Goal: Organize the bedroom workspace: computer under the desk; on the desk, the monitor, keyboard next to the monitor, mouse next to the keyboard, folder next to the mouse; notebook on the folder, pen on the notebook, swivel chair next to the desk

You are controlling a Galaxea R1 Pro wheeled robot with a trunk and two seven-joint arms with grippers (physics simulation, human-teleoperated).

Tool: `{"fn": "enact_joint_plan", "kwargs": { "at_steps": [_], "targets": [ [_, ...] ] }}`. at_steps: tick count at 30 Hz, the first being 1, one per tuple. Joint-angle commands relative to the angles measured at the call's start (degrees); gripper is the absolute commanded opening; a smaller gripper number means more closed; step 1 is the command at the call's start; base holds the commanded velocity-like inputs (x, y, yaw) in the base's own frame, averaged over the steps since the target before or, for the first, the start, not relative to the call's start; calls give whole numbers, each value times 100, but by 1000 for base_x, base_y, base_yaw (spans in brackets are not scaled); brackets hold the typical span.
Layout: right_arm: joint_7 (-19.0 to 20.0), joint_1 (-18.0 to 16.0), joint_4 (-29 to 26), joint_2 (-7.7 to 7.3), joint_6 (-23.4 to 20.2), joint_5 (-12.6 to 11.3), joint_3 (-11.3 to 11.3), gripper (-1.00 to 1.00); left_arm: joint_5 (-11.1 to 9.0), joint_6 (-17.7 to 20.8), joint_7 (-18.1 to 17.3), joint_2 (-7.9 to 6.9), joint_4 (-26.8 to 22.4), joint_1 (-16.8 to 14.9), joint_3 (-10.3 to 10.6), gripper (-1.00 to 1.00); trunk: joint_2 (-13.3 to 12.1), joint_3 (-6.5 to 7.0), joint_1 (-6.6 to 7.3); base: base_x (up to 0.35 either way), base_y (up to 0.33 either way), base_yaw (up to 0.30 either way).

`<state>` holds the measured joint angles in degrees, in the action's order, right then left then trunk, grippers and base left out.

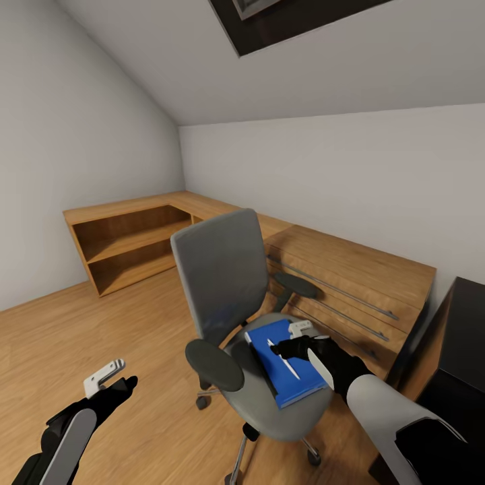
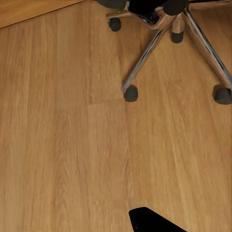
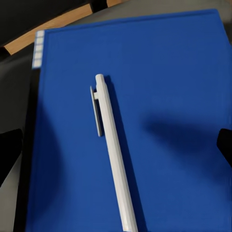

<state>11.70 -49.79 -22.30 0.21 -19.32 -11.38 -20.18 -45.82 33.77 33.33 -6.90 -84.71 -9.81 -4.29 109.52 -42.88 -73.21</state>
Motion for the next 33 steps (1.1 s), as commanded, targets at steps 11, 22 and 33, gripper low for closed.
{"fn": "enact_joint_plan", "kwargs": {
  "at_steps": [11, 22, 33],
  "targets": [
    [-10, -4, 19, -4, -20, -43, -29, 100, -52, -4, 50, -3, 15, -4, -68, 100, 3, -6, -1, 114, 0, 0],
    [-42, -4, 25, 12, -46, -37, -45, 100, 9, -2, 47, 4, 16, -4, -138, 100, 3, -6, -1, 140, 0, 0],
    [-125, -4, 51, 38, -77, -20, -83, 100, 163, 18, 35, 5, 16, -4, -142, 100, 3, -6, -1, 94, 0, 0]
  ]
}}
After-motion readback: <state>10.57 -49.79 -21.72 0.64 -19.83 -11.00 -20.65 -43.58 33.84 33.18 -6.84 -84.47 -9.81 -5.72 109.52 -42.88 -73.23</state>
